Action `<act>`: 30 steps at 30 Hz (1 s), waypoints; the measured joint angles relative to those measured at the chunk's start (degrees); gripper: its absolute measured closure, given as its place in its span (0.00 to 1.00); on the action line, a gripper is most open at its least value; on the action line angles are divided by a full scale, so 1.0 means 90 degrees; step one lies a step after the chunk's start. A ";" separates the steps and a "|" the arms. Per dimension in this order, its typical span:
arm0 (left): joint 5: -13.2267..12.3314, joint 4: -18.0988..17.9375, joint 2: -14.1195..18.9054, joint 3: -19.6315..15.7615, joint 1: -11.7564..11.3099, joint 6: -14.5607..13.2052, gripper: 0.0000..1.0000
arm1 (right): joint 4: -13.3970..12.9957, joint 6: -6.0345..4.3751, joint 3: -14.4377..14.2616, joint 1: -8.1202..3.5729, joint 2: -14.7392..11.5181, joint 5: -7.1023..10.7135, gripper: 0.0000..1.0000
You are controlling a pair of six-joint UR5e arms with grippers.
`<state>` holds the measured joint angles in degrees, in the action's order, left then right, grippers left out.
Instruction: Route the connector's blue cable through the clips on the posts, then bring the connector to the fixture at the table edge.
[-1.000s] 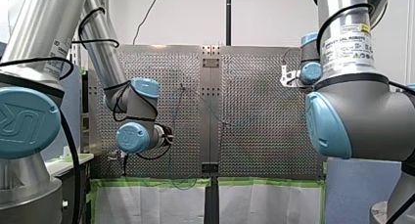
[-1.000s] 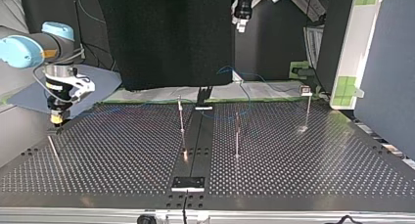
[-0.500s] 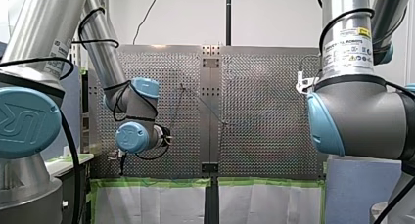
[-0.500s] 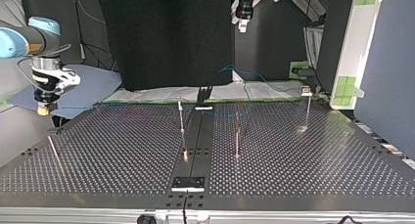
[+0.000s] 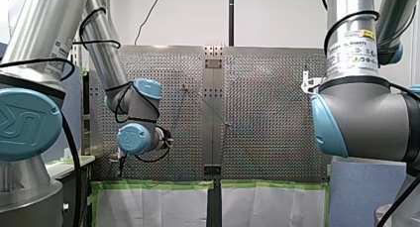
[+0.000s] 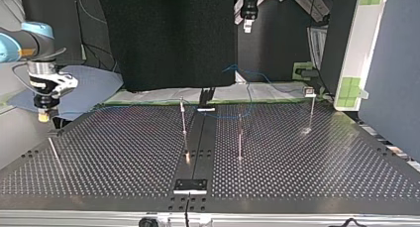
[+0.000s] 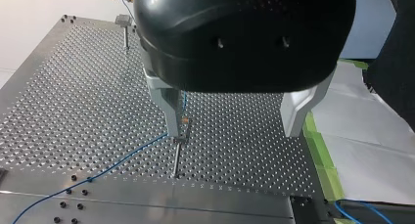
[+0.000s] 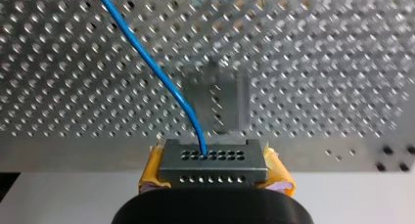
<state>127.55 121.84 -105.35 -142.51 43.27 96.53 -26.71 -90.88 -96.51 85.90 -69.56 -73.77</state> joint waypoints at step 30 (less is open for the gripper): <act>0.0001 0.0182 -0.0002 0.0117 -0.0028 -0.0227 0.00 | 0.0645 0.0206 0.0914 -0.0062 0.0554 0.1078 1.00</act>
<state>127.56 123.48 -105.37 -141.45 43.02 94.49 -20.91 -89.02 -88.28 85.34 -64.57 -64.06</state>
